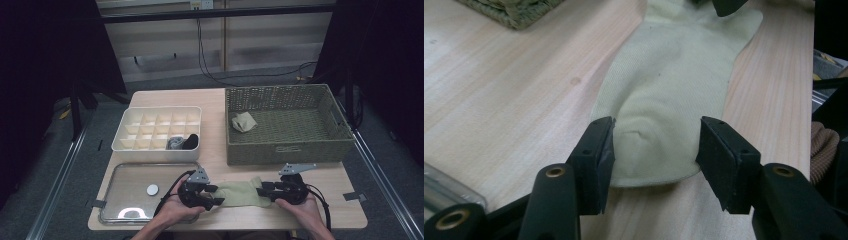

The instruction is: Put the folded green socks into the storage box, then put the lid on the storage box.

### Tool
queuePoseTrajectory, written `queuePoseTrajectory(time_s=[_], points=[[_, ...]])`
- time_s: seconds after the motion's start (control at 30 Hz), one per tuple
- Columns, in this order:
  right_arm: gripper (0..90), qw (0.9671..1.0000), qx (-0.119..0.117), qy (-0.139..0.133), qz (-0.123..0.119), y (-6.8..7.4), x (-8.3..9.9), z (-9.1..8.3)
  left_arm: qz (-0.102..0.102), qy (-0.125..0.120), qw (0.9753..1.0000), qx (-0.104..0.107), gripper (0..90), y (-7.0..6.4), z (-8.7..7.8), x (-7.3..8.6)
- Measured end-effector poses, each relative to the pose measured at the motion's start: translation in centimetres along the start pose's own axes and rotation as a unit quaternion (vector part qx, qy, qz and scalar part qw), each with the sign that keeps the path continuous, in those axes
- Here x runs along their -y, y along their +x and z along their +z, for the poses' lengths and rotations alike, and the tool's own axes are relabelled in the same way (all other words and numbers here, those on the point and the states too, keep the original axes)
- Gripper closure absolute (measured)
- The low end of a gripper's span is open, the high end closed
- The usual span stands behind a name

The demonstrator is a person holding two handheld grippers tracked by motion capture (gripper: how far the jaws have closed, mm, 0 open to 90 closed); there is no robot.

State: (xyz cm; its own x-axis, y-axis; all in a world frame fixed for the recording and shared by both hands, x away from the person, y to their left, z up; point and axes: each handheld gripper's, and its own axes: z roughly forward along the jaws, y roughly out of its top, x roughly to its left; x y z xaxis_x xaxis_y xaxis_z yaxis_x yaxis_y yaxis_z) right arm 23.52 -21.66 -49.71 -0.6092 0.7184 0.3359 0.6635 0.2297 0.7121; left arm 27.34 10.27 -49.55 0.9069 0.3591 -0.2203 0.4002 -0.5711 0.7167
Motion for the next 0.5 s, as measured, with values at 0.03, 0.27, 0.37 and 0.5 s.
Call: queuePoseTrajectory(time_s=[0.03, 0.27, 0.37, 0.5], points=[[58.6, 1.0, 0.001, -0.003, 0.0, 0.0, -0.1, 0.0, -0.001, 0.002, 1.0, -0.002, 41.5, 0.1, -0.2, -0.1], [47.0, 0.9999, 0.005, -0.012, 0.004, 0.0, -0.5, -0.1, -0.012, -0.016, 0.9997, -0.013, 28.0, 0.2, -1.0, -0.4], [44.5, 0.9998, 0.002, -0.017, 0.008, 0.0, -0.7, -0.2, -0.016, -0.015, 0.9997, -0.012, 25.1, 0.4, -1.3, -0.6], [40.7, 0.9997, -0.008, -0.021, 0.013, -0.2, -0.9, -0.3, -0.016, -0.013, 0.9997, -0.012, 20.2, 0.7, -1.6, -0.4]])
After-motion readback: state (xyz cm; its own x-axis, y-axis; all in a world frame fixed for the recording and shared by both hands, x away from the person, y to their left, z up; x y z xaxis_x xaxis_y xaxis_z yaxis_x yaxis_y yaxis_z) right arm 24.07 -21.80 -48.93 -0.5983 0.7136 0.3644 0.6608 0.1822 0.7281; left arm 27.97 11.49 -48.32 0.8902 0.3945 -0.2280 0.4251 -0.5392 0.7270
